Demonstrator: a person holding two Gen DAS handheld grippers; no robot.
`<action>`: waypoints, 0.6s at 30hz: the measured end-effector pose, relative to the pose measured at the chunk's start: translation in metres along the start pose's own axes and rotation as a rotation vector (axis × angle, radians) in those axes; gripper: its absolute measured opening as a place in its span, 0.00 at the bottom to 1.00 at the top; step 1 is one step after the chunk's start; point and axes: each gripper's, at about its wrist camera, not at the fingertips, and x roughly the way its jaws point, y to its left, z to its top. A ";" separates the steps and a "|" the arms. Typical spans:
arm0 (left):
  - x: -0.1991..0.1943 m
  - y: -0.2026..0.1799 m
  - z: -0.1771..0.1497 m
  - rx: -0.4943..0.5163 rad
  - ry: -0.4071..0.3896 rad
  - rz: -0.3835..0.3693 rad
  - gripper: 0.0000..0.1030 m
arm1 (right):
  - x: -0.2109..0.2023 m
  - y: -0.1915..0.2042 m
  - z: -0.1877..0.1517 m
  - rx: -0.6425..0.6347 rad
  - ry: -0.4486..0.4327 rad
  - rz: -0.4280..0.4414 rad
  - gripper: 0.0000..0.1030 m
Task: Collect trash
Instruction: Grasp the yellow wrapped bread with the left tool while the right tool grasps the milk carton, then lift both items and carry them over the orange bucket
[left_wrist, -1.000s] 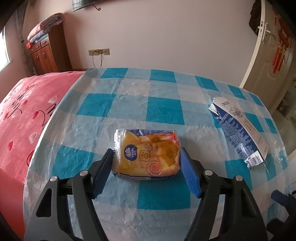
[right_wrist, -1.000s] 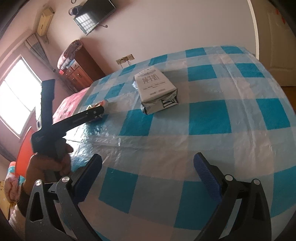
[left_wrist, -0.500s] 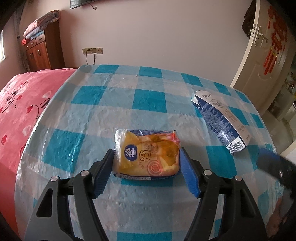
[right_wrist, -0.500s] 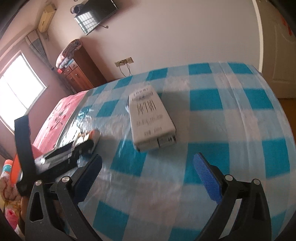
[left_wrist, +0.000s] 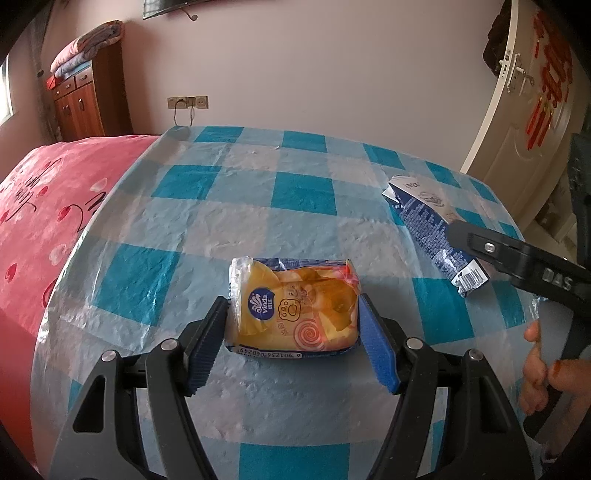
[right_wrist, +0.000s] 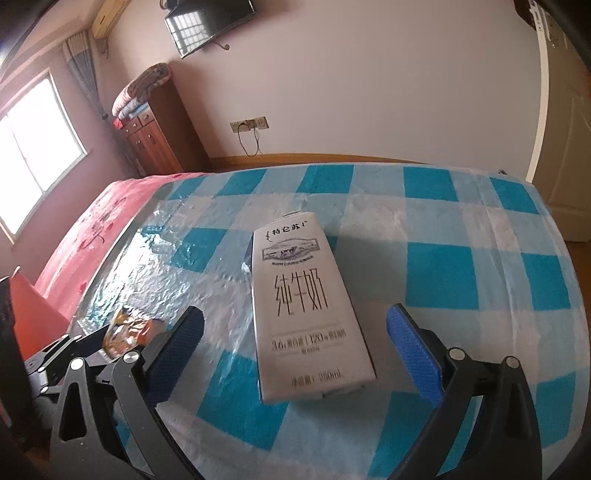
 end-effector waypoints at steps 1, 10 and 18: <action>0.000 0.000 0.000 0.000 0.000 0.001 0.68 | 0.003 0.000 0.001 -0.004 0.003 -0.007 0.93; -0.004 0.003 -0.004 -0.011 -0.001 0.009 0.68 | 0.017 0.002 -0.001 -0.033 0.039 -0.069 0.67; -0.006 0.002 -0.006 -0.012 -0.001 0.001 0.68 | 0.007 0.004 -0.012 -0.027 0.022 -0.066 0.54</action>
